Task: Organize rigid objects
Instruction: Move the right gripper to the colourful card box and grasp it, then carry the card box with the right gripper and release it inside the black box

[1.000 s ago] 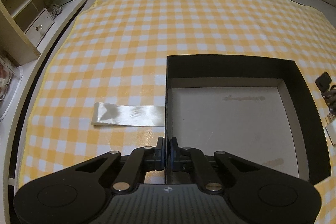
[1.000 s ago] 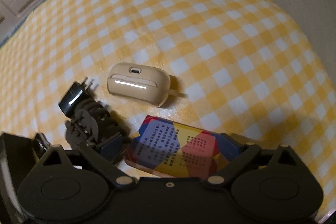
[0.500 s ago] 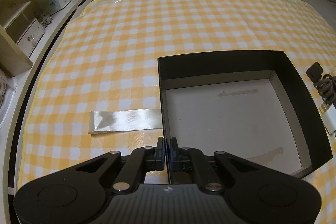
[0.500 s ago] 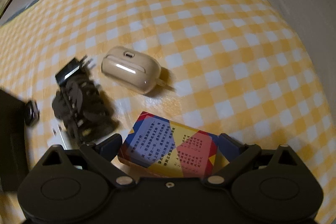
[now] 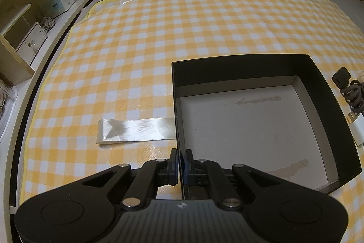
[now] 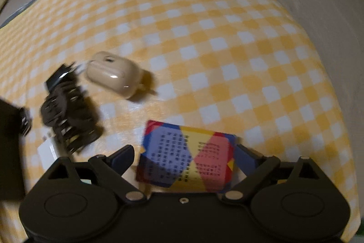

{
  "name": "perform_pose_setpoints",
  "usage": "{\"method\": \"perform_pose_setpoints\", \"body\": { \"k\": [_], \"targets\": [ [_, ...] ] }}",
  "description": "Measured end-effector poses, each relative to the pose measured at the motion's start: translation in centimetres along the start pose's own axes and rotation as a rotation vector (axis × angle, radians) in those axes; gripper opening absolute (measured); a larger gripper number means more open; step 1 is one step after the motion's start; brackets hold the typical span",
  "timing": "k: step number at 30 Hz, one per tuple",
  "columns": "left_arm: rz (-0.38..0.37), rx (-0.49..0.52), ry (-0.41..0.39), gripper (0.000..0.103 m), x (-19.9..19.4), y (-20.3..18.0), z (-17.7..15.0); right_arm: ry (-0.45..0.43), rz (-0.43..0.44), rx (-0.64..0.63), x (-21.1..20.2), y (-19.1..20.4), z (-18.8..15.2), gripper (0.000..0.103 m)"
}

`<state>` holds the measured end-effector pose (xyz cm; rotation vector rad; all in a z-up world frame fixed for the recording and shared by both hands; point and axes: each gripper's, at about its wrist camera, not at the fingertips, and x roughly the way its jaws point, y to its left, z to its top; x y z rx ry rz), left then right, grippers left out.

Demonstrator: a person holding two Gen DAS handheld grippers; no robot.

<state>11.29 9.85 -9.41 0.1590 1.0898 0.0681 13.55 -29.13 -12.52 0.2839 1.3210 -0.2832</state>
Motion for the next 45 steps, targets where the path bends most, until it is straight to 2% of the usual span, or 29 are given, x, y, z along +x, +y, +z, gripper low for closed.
{"method": "perform_pose_setpoints", "body": {
  "k": [2, 5, 10, 14, 19, 24, 29, 34, 45],
  "targets": [
    [0.003, -0.004, 0.001, 0.006, 0.1, 0.5, 0.2, 0.027, -0.016, 0.047, 0.5, -0.3, 0.0, 0.096],
    [0.0, -0.015, 0.003, 0.006, 0.4, 1.9, 0.1, 0.04, 0.014, 0.079, 0.9, -0.6, 0.2, 0.09],
    [-0.002, -0.02, 0.003, 0.006, 0.6, 2.4, 0.1, 0.02, 0.017, 0.047, 0.7, -0.3, -0.3, 0.089],
    [-0.019, -0.048, 0.007, 0.005, 0.7, 2.8, 0.1, -0.054, 0.012, 0.042, -1.1, -0.3, -0.1, 0.089],
    [-0.016, -0.056, 0.012, 0.005, 0.9, 3.6, 0.1, -0.171, 0.074, 0.07, -4.5, 0.4, 0.8, 0.088],
    [-0.033, -0.078, 0.011, 0.004, 1.3, 4.9, 0.0, -0.27, 0.188, 0.024, -7.7, 4.5, 1.5, 0.089],
    [-0.036, -0.08, 0.007, 0.004, 1.6, 5.4, -0.2, -0.293, 0.334, -0.096, -10.0, 11.4, 0.7, 0.089],
    [-0.031, -0.074, 0.004, 0.004, 1.9, 5.3, -0.2, -0.26, 0.434, -0.218, -10.4, 18.9, -0.6, 0.089],
    [-0.037, -0.081, -0.006, 0.004, 1.7, 3.6, -0.4, -0.159, 0.491, -0.347, -8.2, 29.8, -3.0, 0.089]
  ]
}}
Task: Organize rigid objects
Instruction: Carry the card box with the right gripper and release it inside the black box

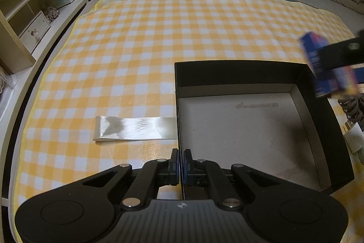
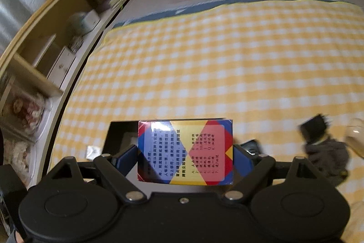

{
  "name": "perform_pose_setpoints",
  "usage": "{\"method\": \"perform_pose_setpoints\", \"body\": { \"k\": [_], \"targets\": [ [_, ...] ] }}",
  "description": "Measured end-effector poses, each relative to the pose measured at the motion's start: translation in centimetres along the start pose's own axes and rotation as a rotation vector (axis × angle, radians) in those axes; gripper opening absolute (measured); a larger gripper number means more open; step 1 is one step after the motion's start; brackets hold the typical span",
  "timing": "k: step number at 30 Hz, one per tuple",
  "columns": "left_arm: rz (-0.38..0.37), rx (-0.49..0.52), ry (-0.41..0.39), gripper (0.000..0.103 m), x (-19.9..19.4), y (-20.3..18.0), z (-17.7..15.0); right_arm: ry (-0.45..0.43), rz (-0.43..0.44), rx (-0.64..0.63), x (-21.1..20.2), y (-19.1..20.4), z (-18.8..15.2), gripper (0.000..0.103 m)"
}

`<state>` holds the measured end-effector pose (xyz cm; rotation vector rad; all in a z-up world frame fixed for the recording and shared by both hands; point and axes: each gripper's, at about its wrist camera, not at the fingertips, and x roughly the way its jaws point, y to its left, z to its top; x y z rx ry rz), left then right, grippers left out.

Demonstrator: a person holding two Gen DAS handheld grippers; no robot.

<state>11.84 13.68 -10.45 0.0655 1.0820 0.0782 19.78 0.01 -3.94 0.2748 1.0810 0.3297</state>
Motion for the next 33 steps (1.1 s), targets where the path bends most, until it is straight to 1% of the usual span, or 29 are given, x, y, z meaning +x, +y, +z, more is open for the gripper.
{"method": "perform_pose_setpoints", "body": {
  "k": [3, 6, 8, 11, 13, 15, 17, 18, 20, 25, 28, 30, 31, 33],
  "targets": [
    [-0.01, 0.003, -0.003, 0.004, -0.1, -0.1, -0.2, 0.035, 0.013, -0.024, 2.0, 1.8, -0.2, 0.089],
    [-0.021, 0.014, -0.005, 0.005, -0.1, -0.5, -0.3, 0.088, 0.02, -0.005, 4.2, 3.0, -0.3, 0.089],
    [-0.029, 0.022, -0.007, 0.005, -0.1, -0.7, -0.4, 0.114, 0.009, 0.003, 5.5, 3.6, -0.4, 0.089],
    [-0.039, 0.03, -0.007, 0.005, -0.1, -1.2, -0.4, 0.129, -0.018, 0.016, 7.7, 4.5, -0.5, 0.089],
    [-0.042, 0.034, -0.008, 0.005, -0.1, -1.7, -0.5, 0.123, -0.005, 0.049, 8.8, 4.6, -0.5, 0.089],
    [-0.044, 0.038, -0.009, 0.005, 0.0, -1.9, -0.4, 0.11, 0.027, 0.091, 9.7, 4.3, -0.5, 0.09],
    [-0.051, 0.035, -0.009, 0.005, 0.2, -2.0, -0.4, 0.146, 0.018, 0.1, 10.7, 4.3, -0.5, 0.091],
    [-0.055, 0.032, -0.009, 0.005, 0.2, -1.9, -0.4, 0.16, 0.022, 0.109, 10.9, 4.1, -0.6, 0.094],
    [-0.061, 0.026, -0.006, 0.005, 0.2, -1.7, -0.4, 0.169, 0.044, 0.129, 11.0, 3.6, -0.5, 0.094],
    [-0.062, 0.031, -0.009, 0.005, 0.3, -1.0, -0.6, 0.157, 0.081, 0.148, 10.2, 2.5, -0.2, 0.094],
    [-0.062, 0.03, -0.01, 0.005, 0.4, -1.0, -0.6, 0.178, 0.081, 0.125, 9.8, 2.1, -0.3, 0.085],
    [-0.062, 0.03, -0.01, 0.005, 0.4, -1.1, -0.6, 0.209, 0.047, 0.086, 9.7, 2.1, -0.5, 0.074],
    [-0.062, 0.03, -0.01, 0.005, 0.4, -1.0, -0.6, 0.22, 0.027, 0.062, 9.6, 2.1, -0.7, 0.071],
    [-0.062, 0.031, -0.01, 0.005, 0.4, -1.1, -0.5, 0.231, 0.014, 0.039, 9.5, 2.0, -1.1, 0.066]
  ]
}}
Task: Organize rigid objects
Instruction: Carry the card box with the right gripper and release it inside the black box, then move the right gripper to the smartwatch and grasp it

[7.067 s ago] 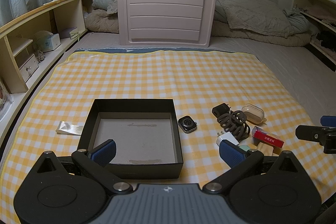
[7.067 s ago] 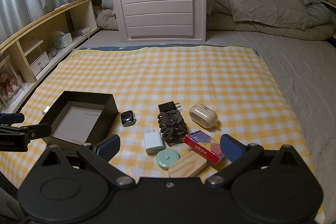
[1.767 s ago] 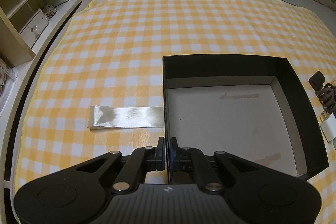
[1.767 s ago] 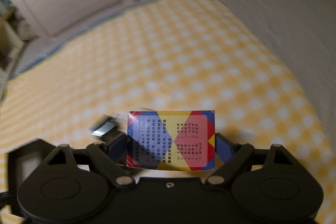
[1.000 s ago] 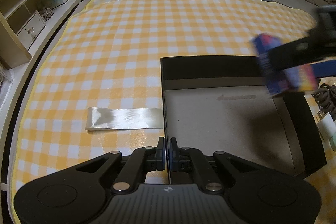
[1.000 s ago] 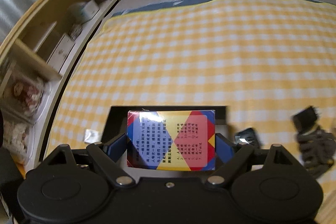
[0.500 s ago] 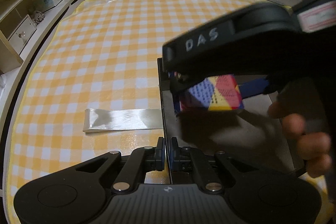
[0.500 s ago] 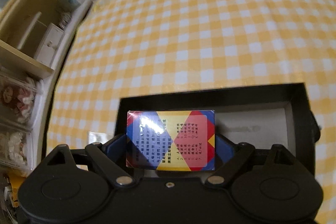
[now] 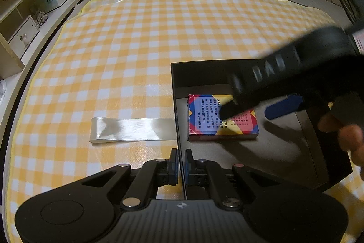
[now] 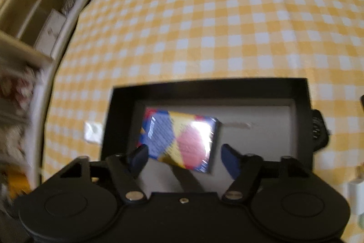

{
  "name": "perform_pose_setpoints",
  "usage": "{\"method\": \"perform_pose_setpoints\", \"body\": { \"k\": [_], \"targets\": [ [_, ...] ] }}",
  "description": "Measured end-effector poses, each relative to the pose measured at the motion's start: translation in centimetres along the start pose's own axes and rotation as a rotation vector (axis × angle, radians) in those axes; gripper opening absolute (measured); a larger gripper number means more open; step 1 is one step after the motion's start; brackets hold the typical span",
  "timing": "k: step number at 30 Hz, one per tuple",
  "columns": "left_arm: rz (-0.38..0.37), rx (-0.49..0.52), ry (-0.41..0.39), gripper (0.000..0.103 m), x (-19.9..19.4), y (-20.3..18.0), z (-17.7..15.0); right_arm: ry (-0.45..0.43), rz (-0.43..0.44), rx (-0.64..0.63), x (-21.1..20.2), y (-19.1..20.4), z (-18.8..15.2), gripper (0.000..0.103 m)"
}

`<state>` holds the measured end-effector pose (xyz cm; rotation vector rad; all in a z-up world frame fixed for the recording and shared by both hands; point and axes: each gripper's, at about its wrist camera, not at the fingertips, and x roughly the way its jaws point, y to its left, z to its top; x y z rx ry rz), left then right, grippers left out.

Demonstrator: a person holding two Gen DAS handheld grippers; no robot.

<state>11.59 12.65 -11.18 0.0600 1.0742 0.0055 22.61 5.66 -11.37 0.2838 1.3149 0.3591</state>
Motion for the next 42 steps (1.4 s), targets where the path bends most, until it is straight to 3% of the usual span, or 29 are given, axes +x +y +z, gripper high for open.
{"method": "perform_pose_setpoints", "body": {
  "k": [5, 7, 9, 20, 30, 39, 40, 41, 42],
  "targets": [
    [0.001, 0.003, 0.0, 0.005, 0.0, 0.2, -0.1, 0.022, 0.003, -0.005, 1.2, 0.0, -0.1, 0.048],
    [-0.001, 0.005, -0.002, 0.005, 0.0, 0.2, -0.1, 0.002, 0.006, -0.007, 1.5, 0.0, 0.0, 0.046],
    [-0.004, 0.006, -0.004, 0.005, -0.1, 0.3, -0.1, -0.027, 0.025, -0.011, 1.8, -0.1, 0.1, 0.037],
    [-0.004, 0.012, -0.004, 0.005, 0.0, 0.0, -0.2, -0.073, 0.054, 0.001, 0.3, -0.6, 0.4, 0.037],
    [0.005, -0.013, 0.01, 0.005, 0.3, -0.3, 0.0, -0.207, 0.098, -0.122, -7.5, -0.3, -1.5, 0.061],
    [0.02, -0.048, 0.03, 0.003, 0.5, -0.3, 0.5, -0.332, 0.053, -0.217, -12.8, -1.6, -4.0, 0.086],
    [0.022, -0.048, 0.032, 0.003, 0.6, -0.3, 0.7, -0.337, 0.048, -0.227, -13.2, -1.6, -4.2, 0.091],
    [0.025, -0.05, 0.034, 0.003, 0.6, -0.3, 0.8, -0.347, 0.039, -0.238, -13.6, -1.6, -4.5, 0.102],
    [0.028, -0.054, 0.036, 0.003, 0.7, -0.3, 1.0, -0.361, 0.031, -0.247, -14.0, -1.8, -4.8, 0.103]
  ]
}}
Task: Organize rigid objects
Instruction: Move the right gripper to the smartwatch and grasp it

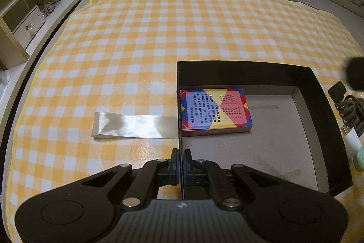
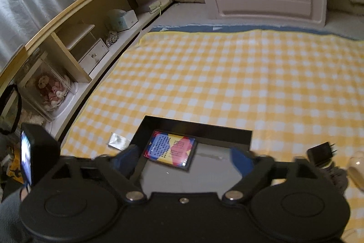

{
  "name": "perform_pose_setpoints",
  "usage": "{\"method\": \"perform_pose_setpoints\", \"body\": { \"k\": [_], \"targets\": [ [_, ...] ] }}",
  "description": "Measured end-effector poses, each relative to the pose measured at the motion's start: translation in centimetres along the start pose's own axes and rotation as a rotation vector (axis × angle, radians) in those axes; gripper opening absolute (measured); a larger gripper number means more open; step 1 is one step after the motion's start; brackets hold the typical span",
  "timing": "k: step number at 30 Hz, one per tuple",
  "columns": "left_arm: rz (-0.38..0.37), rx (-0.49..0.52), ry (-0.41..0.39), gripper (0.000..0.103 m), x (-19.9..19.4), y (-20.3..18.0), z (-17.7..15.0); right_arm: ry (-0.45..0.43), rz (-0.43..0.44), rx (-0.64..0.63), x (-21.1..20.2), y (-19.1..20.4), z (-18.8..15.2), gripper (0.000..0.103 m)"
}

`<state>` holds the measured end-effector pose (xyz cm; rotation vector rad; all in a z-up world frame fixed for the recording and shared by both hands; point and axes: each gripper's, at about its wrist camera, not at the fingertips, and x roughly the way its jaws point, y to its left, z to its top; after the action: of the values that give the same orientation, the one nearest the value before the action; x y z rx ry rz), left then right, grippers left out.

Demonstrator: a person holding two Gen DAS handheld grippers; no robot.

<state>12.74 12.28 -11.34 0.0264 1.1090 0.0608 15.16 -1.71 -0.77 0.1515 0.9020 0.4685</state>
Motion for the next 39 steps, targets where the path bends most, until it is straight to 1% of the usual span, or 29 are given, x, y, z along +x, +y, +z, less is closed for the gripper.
{"method": "perform_pose_setpoints", "body": {
  "k": [4, 7, 12, 16, 21, 26, 28, 33, 35, 36, 37, 38, 39],
  "targets": [
    [0.007, -0.011, 0.007, 0.003, 0.3, -0.1, 0.6, -0.068, -0.028, -0.059, -2.2, 0.0, -0.5, 0.103],
    [0.01, -0.022, 0.012, 0.003, 0.5, 0.0, 0.8, -0.101, -0.029, -0.08, -3.6, -0.3, -0.6, 0.103],
    [0.018, -0.029, 0.018, 0.003, 0.8, 0.1, 1.0, -0.149, -0.06, -0.076, -5.9, -1.3, -0.9, 0.103],
    [0.019, -0.03, 0.018, 0.003, 0.9, 0.2, 1.0, -0.168, -0.057, -0.08, -7.6, -2.4, -1.2, 0.103],
    [0.026, -0.03, 0.019, 0.004, 0.9, 0.3, 0.9, -0.206, -0.122, -0.081, -8.9, -3.6, -1.2, 0.103],
    [0.038, -0.03, 0.023, 0.004, 0.9, 0.1, 1.0, -0.163, -0.157, -0.037, -8.3, -5.7, -0.1, 0.103],
    [0.038, -0.033, 0.024, 0.004, 0.9, 0.1, 1.0, -0.156, -0.162, -0.041, -7.7, -6.6, 0.3, 0.103],
    [0.04, -0.035, 0.026, 0.005, 0.9, 0.1, 1.0, -0.099, -0.183, -0.034, -4.6, -8.3, 0.4, 0.103],
    [0.041, -0.032, 0.026, 0.005, 0.9, 0.1, 1.1, -0.067, -0.16, -0.014, -3.3, -9.1, 0.0, 0.103],
    [0.044, -0.03, 0.026, 0.005, 0.9, 0.1, 1.1, -0.049, -0.153, 0.013, -2.6, -9.6, -0.3, 0.1],
    [0.047, -0.03, 0.027, 0.005, 0.9, 0.0, 1.1, -0.035, -0.151, 0.035, -1.9, -10.0, -0.6, 0.09],
    [0.05, -0.028, 0.027, 0.005, 0.9, 0.0, 1.0, -0.014, -0.144, 0.04, -1.3, -10.2, -0.9, 0.084],
    [0.052, -0.025, 0.025, 0.005, 0.8, 0.0, 1.0, 0.016, -0.134, 0.038, -0.6, -10.5, -1.1, 0.074]
  ]
}}
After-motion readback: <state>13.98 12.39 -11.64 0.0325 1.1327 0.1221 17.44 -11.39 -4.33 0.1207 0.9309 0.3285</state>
